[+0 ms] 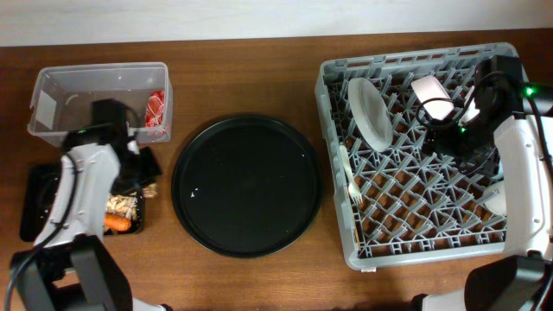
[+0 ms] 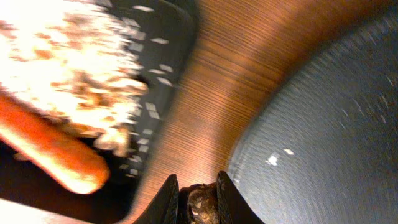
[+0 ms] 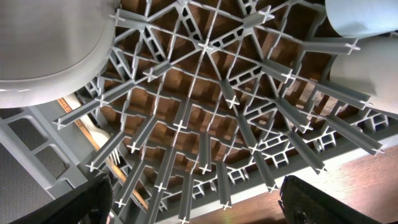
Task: Sort waste into correct bins and load items into the dishwasher rack
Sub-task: 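Grasp the brown shell on the plate with the left gripper, then carry the brown shell left and drop it onto the black tray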
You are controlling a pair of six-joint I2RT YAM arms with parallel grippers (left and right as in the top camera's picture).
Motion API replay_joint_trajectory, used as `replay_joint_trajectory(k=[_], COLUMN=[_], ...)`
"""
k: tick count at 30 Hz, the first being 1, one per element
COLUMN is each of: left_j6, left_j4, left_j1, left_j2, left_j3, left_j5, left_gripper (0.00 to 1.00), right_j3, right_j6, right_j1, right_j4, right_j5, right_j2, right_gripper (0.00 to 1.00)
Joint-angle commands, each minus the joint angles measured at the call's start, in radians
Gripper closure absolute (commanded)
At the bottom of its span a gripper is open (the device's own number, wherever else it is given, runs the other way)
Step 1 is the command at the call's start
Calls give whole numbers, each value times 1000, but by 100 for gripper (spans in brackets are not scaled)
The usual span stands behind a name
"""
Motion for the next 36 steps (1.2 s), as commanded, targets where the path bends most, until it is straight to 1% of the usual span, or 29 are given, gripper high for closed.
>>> replay_joint_trajectory(k=[1,7,13,14,18,21,29,36], left_j6=[-21,-25,-25,-25,-24,-24,-24,-24], left_j4=[33,92,109,109,108,104,59,47], left_j1=[112,219,249,249,249,249,248,248], left_j2=[-27,-1,55,66,85,85,84,73], left_j3=[17,17,17,17,16,16,16,16], left_j5=[-7,-8,-8,-7,-7,-7,-6,23], left_gripper=[100,100,98,95,69,39,31,30], right_j3=[-5,-5,-5,-5,-5,-5,-5,-5], right_j6=[-7,-7,-7,-7,-7,-7,-7,-7], right_j1=[-1,-1,-1,-1,-1,-1,-1,-1], right_j4=[0,0,-1,-1,-1,-1,-1,-1], right_j5=[-2,-2,-2,-2,-2,-2,-2,-2], right_j2=[4,4,4,4,4,4,4,4], right_gripper=[11,11,11,11,11,11,11,10])
